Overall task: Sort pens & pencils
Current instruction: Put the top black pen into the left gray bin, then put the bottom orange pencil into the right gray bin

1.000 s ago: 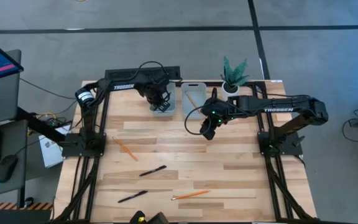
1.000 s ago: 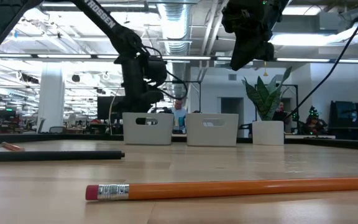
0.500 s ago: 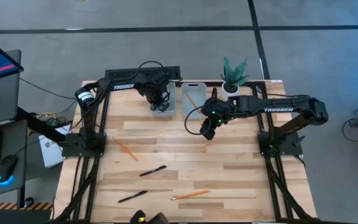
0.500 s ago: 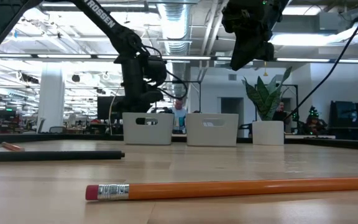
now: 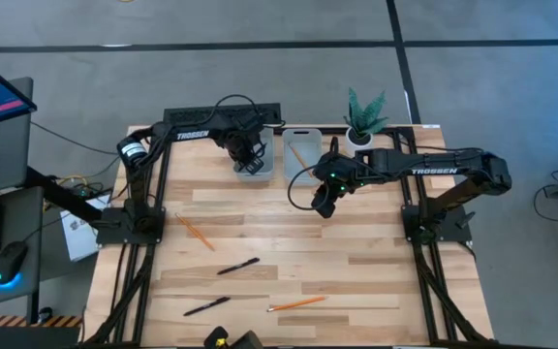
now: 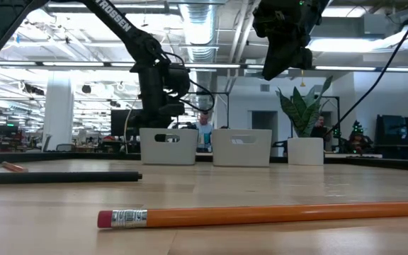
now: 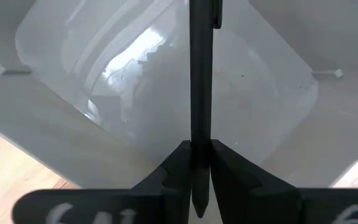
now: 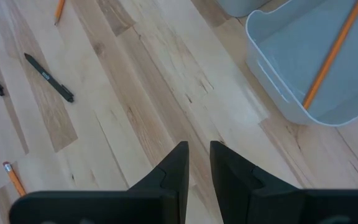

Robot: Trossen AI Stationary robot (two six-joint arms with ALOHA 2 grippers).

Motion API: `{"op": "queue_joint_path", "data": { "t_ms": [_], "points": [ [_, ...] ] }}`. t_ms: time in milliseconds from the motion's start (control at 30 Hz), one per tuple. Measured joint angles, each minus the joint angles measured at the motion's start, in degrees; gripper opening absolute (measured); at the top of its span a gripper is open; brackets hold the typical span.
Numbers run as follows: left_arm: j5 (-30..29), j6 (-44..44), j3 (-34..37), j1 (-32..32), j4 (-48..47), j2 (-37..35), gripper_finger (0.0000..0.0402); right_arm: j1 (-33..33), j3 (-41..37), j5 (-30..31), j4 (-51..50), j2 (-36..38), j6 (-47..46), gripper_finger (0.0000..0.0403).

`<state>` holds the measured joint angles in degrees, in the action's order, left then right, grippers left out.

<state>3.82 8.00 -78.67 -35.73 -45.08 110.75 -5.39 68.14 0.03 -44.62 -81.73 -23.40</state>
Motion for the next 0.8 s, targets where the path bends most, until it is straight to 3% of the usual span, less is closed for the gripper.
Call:
{"op": "queue_joint_path", "data": {
  "t_ms": [200,800],
  "points": [
    [0.0,0.1,0.0,0.0,0.0,0.0,0.0068,0.0,0.0,0.0,0.0,0.0,0.0,0.0087],
    [0.0,-0.1,0.0,0.0,-0.4,-1.6,0.0071,0.0,0.0,0.0,0.1,0.0,0.0,0.0087]
  ]
}}
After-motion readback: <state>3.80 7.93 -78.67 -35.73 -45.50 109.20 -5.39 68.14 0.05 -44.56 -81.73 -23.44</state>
